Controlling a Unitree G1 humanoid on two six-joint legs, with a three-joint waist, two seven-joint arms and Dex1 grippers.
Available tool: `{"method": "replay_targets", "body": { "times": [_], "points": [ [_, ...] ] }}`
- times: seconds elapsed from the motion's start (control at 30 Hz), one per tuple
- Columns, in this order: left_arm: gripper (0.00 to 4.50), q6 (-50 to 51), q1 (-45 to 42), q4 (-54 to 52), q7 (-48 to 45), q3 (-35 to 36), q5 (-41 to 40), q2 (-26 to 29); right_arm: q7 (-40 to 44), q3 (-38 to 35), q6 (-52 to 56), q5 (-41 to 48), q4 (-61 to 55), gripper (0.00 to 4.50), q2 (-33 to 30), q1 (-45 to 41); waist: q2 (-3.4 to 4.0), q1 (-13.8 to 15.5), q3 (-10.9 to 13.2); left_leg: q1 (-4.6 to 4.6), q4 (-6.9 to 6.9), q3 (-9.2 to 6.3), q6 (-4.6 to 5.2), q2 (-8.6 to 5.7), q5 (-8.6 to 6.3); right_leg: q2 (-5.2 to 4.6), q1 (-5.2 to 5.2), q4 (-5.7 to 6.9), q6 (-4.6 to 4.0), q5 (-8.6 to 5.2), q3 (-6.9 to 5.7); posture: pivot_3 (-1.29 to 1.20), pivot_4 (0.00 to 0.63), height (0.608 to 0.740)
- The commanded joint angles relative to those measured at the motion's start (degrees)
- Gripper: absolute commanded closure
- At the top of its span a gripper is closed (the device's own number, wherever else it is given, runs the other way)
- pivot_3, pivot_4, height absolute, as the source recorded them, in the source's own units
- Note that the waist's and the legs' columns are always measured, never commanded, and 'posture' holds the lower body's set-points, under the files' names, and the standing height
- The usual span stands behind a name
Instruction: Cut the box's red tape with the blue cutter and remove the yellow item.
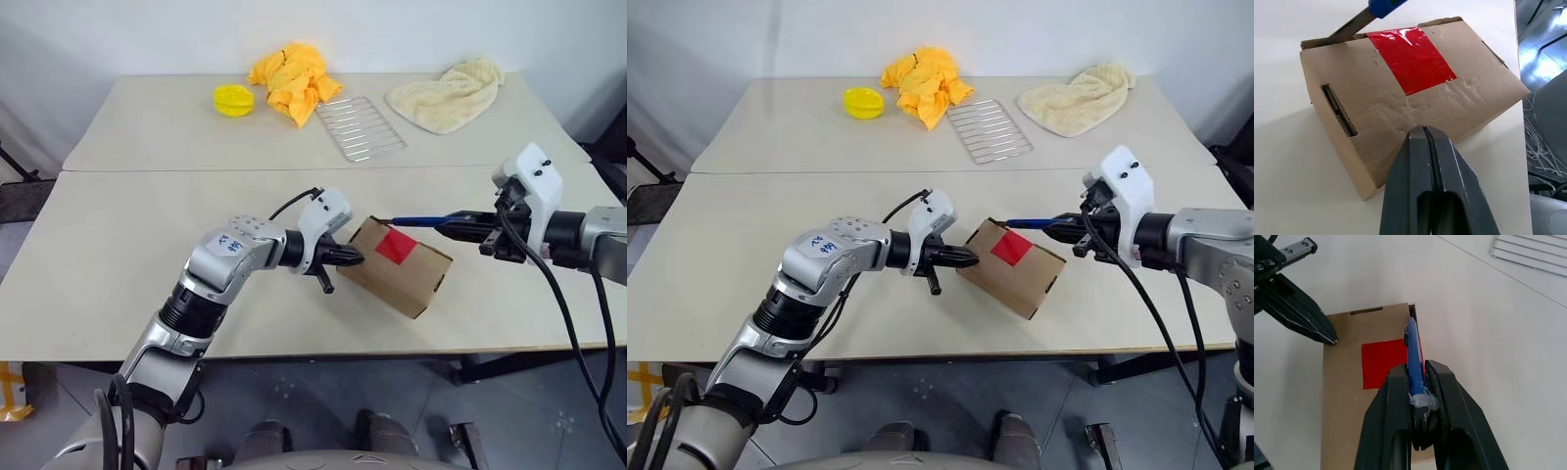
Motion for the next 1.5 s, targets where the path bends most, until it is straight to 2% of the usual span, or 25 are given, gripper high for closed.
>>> {"method": "replay_targets", "body": {
  "times": [0.03, 0.27, 0.63, 1.03, 1.5],
  "points": [
    [4.5, 0.55, -1.18, 1.68, 0.38, -0.53, 1.06, -0.65, 1.72, 0.43, -1.26, -0.29, -0.79, 4.34, -2.36, -0.06, 0.0, 0.0, 0.0, 0.0, 0.01, 0.0, 0.0, 0.0, 0.0, 0.0, 0.0, 0.0, 0.0, 0.0, 0.0, 0.0, 0.15, 0.74],
    [4.5, 0.75, -2.88, 5.37, 1.24, -3.0, 3.6, -1.35, 5.19, 9.19, 3.78, -0.55, 4.18, 4.34, -6.5, -7.91, -0.01, 0.05, -0.01, 0.03, 0.05, -0.04, 0.0, 0.0, 0.0, 0.0, 0.07, 0.02, -0.01, 0.01, -0.01, 0.0, 0.15, 0.74],
    [4.5, 4.47, -2.37, 5.15, 4.14, -2.28, 3.91, -3.32, 12.31, 22.67, 3.04, -7.52, 12.08, 4.34, -9.83, -17.23, -0.05, 0.15, -0.03, 0.06, 0.25, -0.09, 0.0, 0.01, 0.0, 0.0, 0.17, 0.06, -0.02, 0.02, -0.01, 0.0, 0.15, 0.74],
    [4.5, 5.95, -1.86, 6.13, 6.38, -1.27, 4.27, -4.38, 24.2, 28.52, -1.44, -13.76, 14.94, 4.34, -15.64, -20.68, -0.06, 0.67, -0.04, 0.01, 0.4, -0.11, 0.0, 0.01, -0.01, -0.01, 0.19, 0.06, -0.03, 0.05, -0.02, 0.0, 0.15, 0.74],
    [4.5, 3.56, -2.88, 9.63, 8.37, -2.49, 5.99, -5.98, 32.57, 30.15, -0.61, -16.66, 13.04, 4.34, -16.38, -22.11, -0.06, 1.1, -0.03, -0.01, 0.64, -0.11, 0.0, 0.03, -0.01, -0.01, 0.2, 0.16, -0.1, 0.12, 0.0, 0.0, 0.15, 0.74]
  ]
}}
